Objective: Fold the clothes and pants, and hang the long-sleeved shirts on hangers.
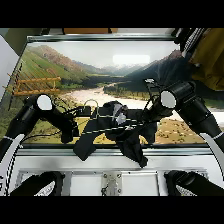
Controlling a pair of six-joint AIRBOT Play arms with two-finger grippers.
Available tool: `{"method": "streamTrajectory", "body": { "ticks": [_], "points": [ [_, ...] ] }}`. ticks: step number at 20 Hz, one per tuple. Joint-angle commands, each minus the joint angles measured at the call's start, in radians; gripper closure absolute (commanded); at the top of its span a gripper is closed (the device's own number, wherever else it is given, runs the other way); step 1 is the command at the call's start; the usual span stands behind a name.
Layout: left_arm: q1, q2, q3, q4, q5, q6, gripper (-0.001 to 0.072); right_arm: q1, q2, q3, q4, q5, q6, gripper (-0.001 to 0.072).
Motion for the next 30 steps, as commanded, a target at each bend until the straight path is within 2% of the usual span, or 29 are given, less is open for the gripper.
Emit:
{"method": "streamTrajectory", "body": {
  "ticks": [1, 8, 13, 19, 24, 26, 30],
  "points": [
    [0.001, 0.0, 0.0, 0.001, -0.018, -0.009, 0.0697, 0.0, 0.0, 0.0, 0.001, 0.0, 0.0, 0.0696],
    [0.001, 0.0, 0.0, 0.001, -0.018, -0.012, 0.0697, 0.0, 0.003, 0.001, 0.004, 0.003, -0.029, 0.0696],
    [0.001, 0.0, 0.0, 0.0, -0.002, -0.013, 0.0697, 0.0, 0.011, 0.001, 0.004, 0.116, -0.031, 0.0696],
    [0.001, -0.001, 0.0, -0.002, 0.027, -0.016, 0.0696, 0.001, 0.028, 0.001, 0.007, 0.174, -0.031, 0.0697],
    [-0.034, -0.002, -0.001, -0.004, 0.032, -0.01, 0.0697, 0.001, 0.029, 0.001, -0.003, 0.058, -0.03, 0.0697],
    [-0.069, -0.006, -0.001, -0.059, 0.045, 0.013, 0.0697, 0.0, 0.03, 0.003, -0.003, 0.026, -0.029, 0.0697],
    [-0.07, -0.016, 0.0, -0.207, 0.164, 0.011, 0.0696, 0.0, 0.036, 0.026, -0.003, 0.027, -0.03, 0.0697]
  ]
}}
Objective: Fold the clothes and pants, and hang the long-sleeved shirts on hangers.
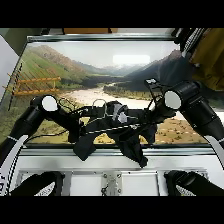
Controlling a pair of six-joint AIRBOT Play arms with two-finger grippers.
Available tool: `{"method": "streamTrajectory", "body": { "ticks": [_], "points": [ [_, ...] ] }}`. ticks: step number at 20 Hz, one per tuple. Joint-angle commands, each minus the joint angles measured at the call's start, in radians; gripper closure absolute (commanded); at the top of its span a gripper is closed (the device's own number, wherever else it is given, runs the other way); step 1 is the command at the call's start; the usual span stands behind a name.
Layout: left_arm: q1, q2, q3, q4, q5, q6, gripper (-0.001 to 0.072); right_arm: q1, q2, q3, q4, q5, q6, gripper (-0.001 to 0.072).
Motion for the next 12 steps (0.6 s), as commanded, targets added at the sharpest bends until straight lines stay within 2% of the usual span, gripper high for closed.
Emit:
{"method": "streamTrajectory", "body": {
  "ticks": [1, 6, 12],
  "points": [
    [-0.001, -0.005, 0.0, -0.122, 0.083, 0.009, 0.0696, 0.0, 0.009, 0.027, 0.0, -0.02, 0.0, 0.0697],
    [-0.001, -0.037, 0.0, -0.125, 0.077, 0.009, 0.0697, 0.001, 0.015, 0.13, -0.014, 0.0, 0.0, 0.0697],
    [0.067, 0.008, 0.0, -0.123, 0.086, 0.009, 0.0697, 0.0, 0.015, 0.145, -0.113, 0.172, -0.024, 0.0697]
  ]
}}
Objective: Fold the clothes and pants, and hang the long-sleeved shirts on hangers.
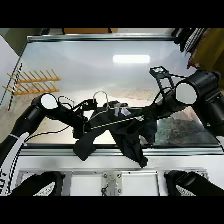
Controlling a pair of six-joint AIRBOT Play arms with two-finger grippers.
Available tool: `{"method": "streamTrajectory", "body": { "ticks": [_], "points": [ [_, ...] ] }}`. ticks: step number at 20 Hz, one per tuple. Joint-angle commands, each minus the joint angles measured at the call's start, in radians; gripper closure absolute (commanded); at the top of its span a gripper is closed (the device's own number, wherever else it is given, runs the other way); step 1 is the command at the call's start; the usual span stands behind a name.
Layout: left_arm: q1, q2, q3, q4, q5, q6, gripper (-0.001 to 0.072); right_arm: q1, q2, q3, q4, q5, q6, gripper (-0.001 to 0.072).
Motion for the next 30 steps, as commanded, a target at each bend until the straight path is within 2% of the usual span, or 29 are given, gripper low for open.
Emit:
{"method": "streamTrajectory", "body": {
  "ticks": [1, 7, 9, 13, 19, 26, 30],
  "points": [
    [0.051, 0.043, 0.0, -0.005, 0.008, -0.001, 0.0697, 0.001, 0.0, 0.009, -0.051, 0.081, -0.011, 0.0697],
    [0.076, 0.053, 0.0, -0.008, 0.018, 0.0, 0.0697, 0.001, -0.002, 0.009, -0.047, 0.075, -0.01, 0.0697],
    [0.072, 0.053, 0.0, -0.01, 0.013, 0.0, 0.0697, 0.001, -0.002, 0.009, -0.048, 0.034, -0.01, 0.0697],
    [-0.001, 0.053, 0.0, -0.008, -0.012, 0.035, 0.0697, 0.0, 0.0, 0.01, -0.057, -0.095, 0.021, 0.0697],
    [-0.048, 0.053, 0.0, -0.004, -0.001, 0.036, 0.0697, 0.0, 0.001, 0.01, -0.089, -0.105, 0.026, 0.0697],
    [-0.047, 0.053, 0.0, -0.005, 0.038, 0.037, 0.0696, 0.056, 0.045, 0.01, -0.066, -0.149, -0.053, 0.0698],
    [-0.047, 0.053, 0.0, -0.008, 0.043, 0.071, 0.0696, 0.131, 0.05, 0.01, -0.043, -0.196, -0.082, 0.0698]
  ]
}}
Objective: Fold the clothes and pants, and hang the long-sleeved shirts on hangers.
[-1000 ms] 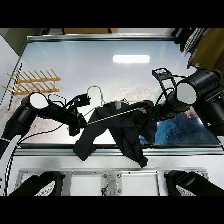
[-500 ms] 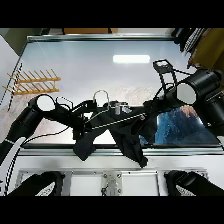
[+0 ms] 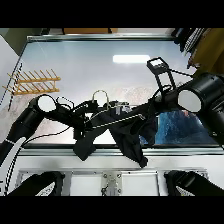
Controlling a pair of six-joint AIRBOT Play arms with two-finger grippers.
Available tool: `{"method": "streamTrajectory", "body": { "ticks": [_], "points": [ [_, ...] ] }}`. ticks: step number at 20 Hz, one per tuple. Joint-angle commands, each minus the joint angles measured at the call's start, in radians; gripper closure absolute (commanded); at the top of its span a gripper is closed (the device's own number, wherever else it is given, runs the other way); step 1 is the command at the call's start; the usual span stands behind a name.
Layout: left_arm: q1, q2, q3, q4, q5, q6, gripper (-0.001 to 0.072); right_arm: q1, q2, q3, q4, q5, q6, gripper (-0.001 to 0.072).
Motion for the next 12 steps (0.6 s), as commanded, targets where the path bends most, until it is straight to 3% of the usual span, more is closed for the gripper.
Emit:
{"method": "streamTrajectory", "body": {
  "ticks": [1, 8, 12],
  "points": [
    [-0.001, 0.0, 0.0, -0.004, 0.012, 0.017, 0.0696, 0.067, 0.006, 0.001, 0.024, -0.083, -0.028, 0.0698],
    [-0.001, 0.0, 0.0, -0.004, 0.01, 0.017, 0.0696, 0.172, -0.013, 0.001, 0.09, -0.275, -0.029, 0.0698],
    [0.03, 0.002, 0.0, -0.001, -0.015, 0.016, 0.0696, 0.169, 0.001, 0.002, 0.005, -0.163, 0.026, 0.0698]
  ]
}}
